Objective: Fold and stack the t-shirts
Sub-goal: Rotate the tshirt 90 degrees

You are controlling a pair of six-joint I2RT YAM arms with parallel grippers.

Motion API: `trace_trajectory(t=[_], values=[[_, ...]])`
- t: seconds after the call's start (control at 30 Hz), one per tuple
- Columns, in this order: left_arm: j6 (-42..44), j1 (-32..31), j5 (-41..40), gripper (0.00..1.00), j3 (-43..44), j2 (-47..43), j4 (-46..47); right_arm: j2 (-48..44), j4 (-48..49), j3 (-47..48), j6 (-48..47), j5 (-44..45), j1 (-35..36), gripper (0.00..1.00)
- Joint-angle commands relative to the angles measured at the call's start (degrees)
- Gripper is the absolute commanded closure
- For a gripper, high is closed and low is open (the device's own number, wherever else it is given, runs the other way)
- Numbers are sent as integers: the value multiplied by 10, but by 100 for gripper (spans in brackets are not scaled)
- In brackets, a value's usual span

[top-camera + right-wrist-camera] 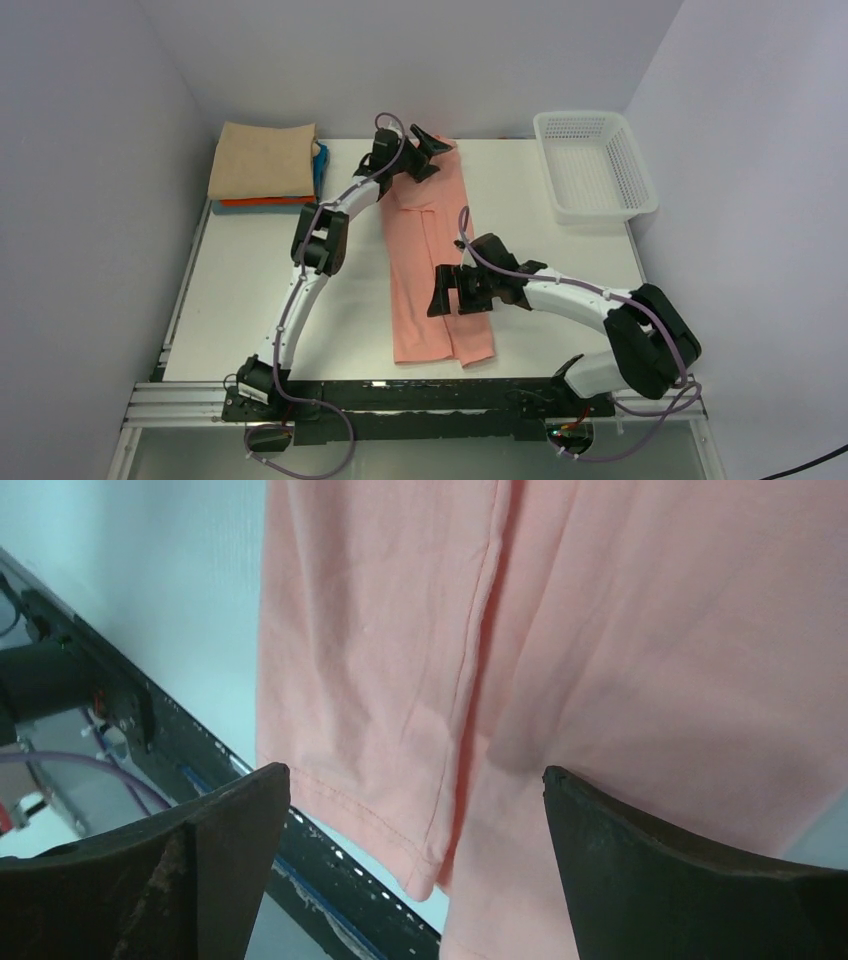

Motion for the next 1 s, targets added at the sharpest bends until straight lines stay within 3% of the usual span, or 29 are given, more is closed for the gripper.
trace_trajectory(t=[0.0,0.07,0.17,0.3,0.4,0.5,0.57,0.7,0.83,0.97], values=[[-5,-7,-32,1,42,39,76,-56,-14,17,12,63,-4,0],[21,-11,-29,1,41,31,101,-79,2,18,25,87,-15,0],[86,-19,-25,1,40,-14,64,-115,23,14,39,107,-35,0],[151,-19,65,1,-7,-116,46,-162,-5,3,48,138,-77,0],[202,-23,140,1,-102,-233,26,-188,-37,-8,49,115,-130,0],[280,-35,161,0,-238,-378,-65,-221,-73,-19,42,108,-168,0],[350,-50,116,1,-355,-483,-135,-254,-94,-30,41,128,-171,0],[421,-111,-47,1,-587,-679,-228,-293,-123,-59,36,107,-173,1],[384,-176,-167,0,-795,-821,-280,-301,-162,-71,12,60,-174,1],[340,-262,-222,0,-909,-901,-320,-322,-189,-86,-2,55,-175,1]])
